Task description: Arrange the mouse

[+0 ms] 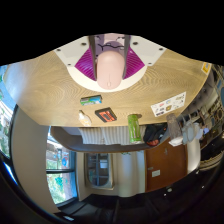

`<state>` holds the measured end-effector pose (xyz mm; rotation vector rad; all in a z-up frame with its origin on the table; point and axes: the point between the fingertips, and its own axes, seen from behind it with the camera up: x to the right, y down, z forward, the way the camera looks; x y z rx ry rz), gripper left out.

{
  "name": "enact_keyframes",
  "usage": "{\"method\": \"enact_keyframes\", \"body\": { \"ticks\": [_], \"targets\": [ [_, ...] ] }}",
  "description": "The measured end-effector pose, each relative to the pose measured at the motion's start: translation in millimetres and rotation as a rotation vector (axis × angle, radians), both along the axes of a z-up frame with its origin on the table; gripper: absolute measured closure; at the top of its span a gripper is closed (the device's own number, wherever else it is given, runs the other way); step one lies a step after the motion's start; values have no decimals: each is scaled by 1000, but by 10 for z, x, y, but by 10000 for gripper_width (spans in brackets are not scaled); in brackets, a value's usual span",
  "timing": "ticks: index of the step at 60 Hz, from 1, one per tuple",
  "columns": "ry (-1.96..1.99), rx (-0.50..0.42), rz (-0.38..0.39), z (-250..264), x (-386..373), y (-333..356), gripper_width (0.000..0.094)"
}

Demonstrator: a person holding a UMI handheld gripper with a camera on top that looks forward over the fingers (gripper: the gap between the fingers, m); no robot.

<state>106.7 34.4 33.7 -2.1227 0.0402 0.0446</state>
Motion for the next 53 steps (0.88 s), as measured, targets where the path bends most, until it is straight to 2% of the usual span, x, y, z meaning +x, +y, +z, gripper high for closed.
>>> {"method": "enact_keyframes", "body": {
  "ticks": [9, 10, 13, 17, 21, 25, 26, 28, 41, 53],
  "targets": [
    [-11, -87, 6, -480, 75, -97, 520],
    [-11, -56, 4, -411, 77, -40, 525],
    [-2, -39, -5, -432, 70, -49, 497],
    [-12, -77, 2, -457, 67, -81, 447],
    [-34, -133, 2, -465, 86, -115, 344],
    [-63, -176, -26, -374, 139, -207, 94],
    [-71, -173, -35, -325, 141, -224, 75],
    [-74, -167, -40, -210, 98, -269, 97],
    [-87, -168, -85, 642, -531, -874, 91],
    [-5, -168, -171, 1176, -1281, -1578, 82]
  ]
}}
